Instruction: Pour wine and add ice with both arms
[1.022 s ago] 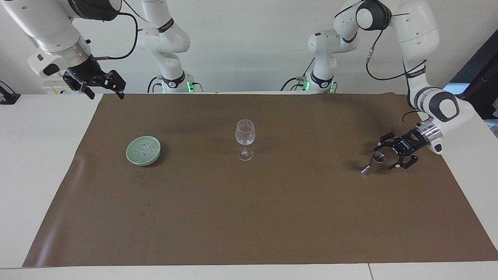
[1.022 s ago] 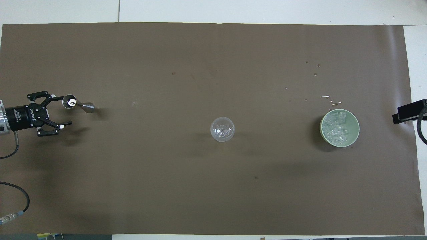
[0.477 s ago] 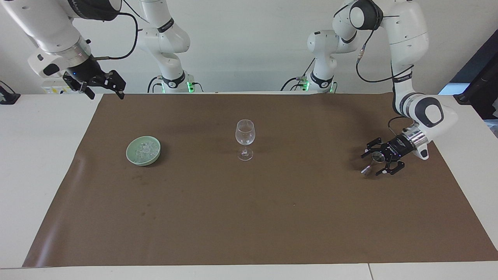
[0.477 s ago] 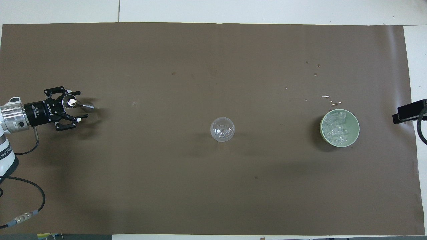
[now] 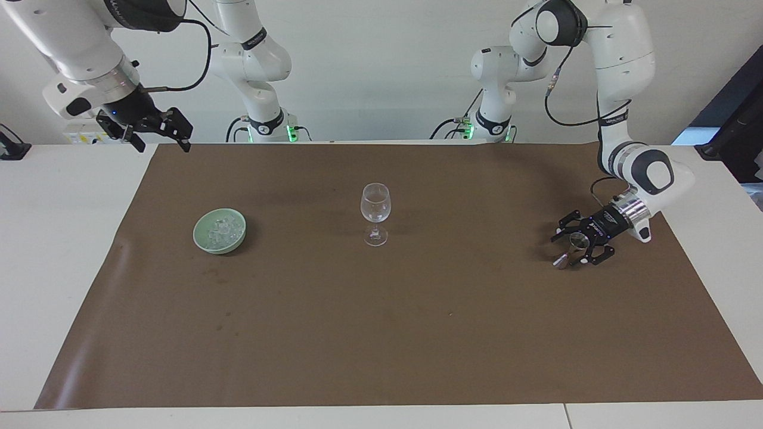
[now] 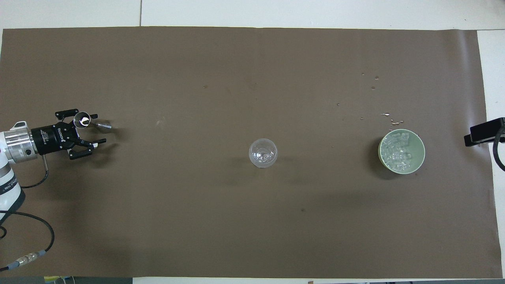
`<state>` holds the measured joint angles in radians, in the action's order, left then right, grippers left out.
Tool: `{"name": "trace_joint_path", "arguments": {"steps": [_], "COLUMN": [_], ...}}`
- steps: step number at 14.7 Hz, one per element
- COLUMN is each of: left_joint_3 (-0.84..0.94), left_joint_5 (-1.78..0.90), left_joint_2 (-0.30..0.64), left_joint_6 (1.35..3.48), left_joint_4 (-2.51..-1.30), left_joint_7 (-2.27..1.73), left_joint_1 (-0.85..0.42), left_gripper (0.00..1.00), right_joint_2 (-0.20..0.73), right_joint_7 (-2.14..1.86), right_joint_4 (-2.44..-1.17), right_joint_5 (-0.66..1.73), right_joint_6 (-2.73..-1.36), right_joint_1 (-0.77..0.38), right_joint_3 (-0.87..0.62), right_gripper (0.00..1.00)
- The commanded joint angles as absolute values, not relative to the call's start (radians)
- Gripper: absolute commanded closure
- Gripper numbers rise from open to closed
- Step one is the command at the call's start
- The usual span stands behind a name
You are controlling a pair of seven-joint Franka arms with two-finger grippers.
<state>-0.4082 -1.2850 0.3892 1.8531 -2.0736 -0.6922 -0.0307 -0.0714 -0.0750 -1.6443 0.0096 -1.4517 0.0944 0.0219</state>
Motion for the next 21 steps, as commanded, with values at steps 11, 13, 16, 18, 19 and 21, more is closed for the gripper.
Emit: {"name": "trace_joint_path", "arguments": {"steps": [11, 13, 16, 18, 19, 21], "left_joint_3": [-0.407, -0.407, -0.407, -0.407, -0.408, -0.408], "left_joint_5": [-1.359, -1.362, -1.362, -1.362, -1.362, -1.362], "left_joint_2": [0.348, 0.348, 0.348, 0.348, 0.347, 0.347], "left_joint_6": [1.844, 1.845, 1.848, 1.845, 1.844, 1.841], "left_joint_4": [-2.108, -2.109, -2.109, -2.109, -2.109, -2.109], "left_joint_7": [-0.696, -0.695, -0.695, -0.692, -0.693, -0.698], "left_joint_1": [-0.012, -0.014, -0.017, -0.018, -0.017, -0.017], "left_gripper": [0.21, 0.23, 0.58, 1.0, 1.0, 1.0], "right_joint_2": [-0.202, -0.207, -0.196, -0.186, -0.172, -0.128], "right_joint_7": [-0.107, -0.103, -0.141, -0.233, -0.238, -0.238], "right_joint_4": [-1.977, -2.046, -2.123, -2.192, -2.21, -2.214], "right_joint_5": [0.067, 0.074, 0.092, 0.094, 0.094, 0.094], "right_joint_6": [-1.727, -1.773, -1.85, -1.926, -1.962, -2.018], "right_joint_1": [0.086, 0.086, 0.087, 0.098, 0.1, 0.1], "right_joint_3": [0.018, 0.018, 0.018, 0.02, 0.02, 0.02], "right_gripper": [0.0, 0.0, 0.0, 0.0, 0.0, 0.0]}}
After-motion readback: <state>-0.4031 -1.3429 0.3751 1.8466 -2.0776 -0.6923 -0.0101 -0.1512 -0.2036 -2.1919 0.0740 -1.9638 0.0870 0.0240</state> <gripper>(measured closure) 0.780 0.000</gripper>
